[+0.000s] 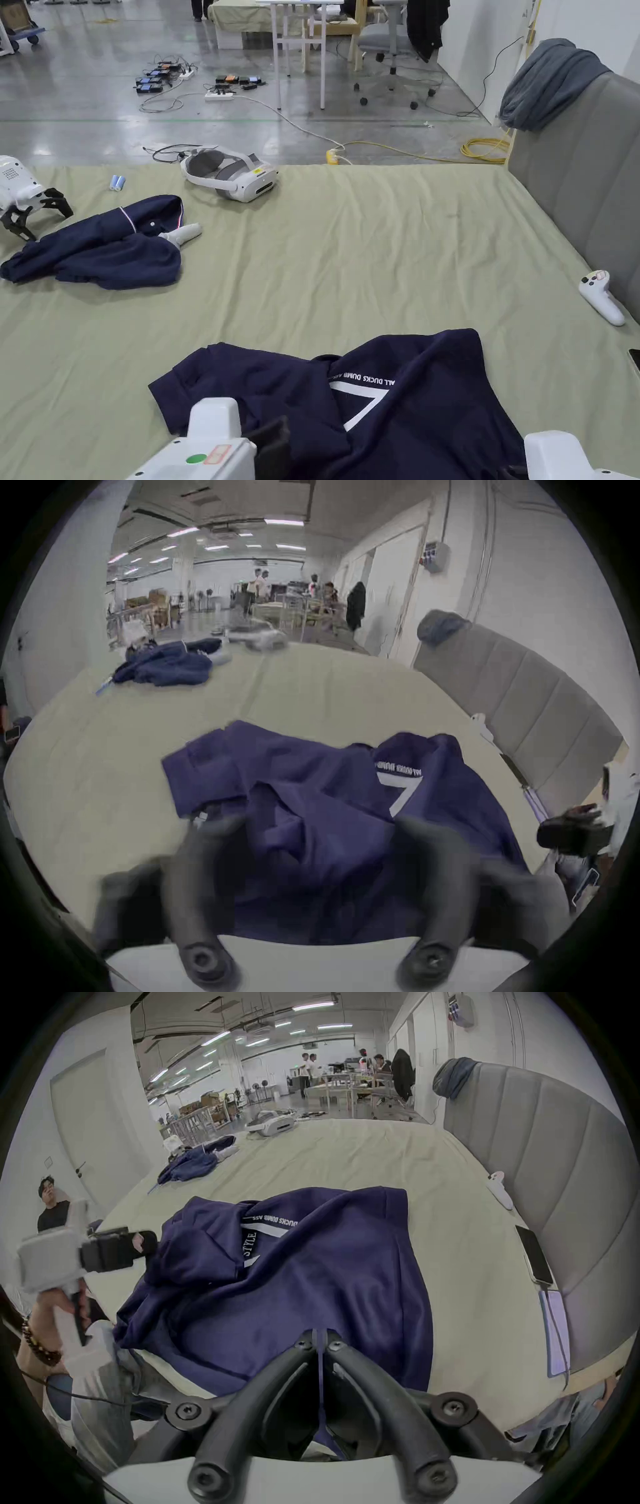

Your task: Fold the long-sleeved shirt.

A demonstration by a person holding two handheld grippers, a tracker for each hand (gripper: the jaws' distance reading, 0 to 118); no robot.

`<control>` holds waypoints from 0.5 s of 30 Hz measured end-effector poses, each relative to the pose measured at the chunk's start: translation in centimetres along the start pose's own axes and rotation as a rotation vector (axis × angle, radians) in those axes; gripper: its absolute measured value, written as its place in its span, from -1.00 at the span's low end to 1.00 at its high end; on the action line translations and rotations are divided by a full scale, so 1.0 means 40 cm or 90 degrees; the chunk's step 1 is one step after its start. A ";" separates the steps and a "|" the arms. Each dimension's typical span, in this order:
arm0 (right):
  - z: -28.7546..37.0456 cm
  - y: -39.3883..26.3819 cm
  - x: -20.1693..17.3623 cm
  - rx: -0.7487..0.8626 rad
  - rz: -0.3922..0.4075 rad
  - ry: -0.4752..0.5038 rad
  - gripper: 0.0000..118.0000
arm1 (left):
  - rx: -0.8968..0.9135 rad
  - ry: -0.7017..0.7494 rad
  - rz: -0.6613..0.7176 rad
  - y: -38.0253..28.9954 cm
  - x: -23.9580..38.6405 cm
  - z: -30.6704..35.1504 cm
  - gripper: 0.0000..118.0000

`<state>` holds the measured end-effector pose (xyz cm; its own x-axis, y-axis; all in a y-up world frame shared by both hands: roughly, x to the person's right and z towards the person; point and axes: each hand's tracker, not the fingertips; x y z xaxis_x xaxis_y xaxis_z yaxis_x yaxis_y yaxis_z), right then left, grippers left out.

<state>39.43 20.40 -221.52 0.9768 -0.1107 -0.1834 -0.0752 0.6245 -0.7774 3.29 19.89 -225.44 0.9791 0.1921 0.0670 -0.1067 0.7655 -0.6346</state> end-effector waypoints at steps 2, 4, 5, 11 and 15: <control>-0.004 0.000 -0.004 -0.002 -0.004 0.003 -0.99 | 0.002 0.012 -0.010 0.027 -0.027 0.018 -0.94; -0.007 0.000 -0.007 0.000 -0.008 0.005 -0.99 | 0.013 0.003 0.003 0.068 -0.042 0.009 -0.94; -0.009 0.000 -0.006 0.000 -0.009 0.004 -0.99 | 0.012 0.005 0.004 0.092 -0.053 -0.008 -0.94; -0.024 0.008 -0.007 -0.007 -0.011 0.003 -0.99 | -0.048 0.045 -0.019 0.237 -0.155 -0.258 0.36; -0.043 0.031 0.014 -0.010 -0.024 -0.005 -0.99 | -0.128 0.111 -0.057 0.247 -0.188 -0.435 0.50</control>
<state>39.55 19.76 -223.63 0.9807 -0.1275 -0.1486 -0.0412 0.6074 -0.7934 -2.12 15.35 -245.61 0.9999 0.0070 0.0078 0.0016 0.6346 -0.7728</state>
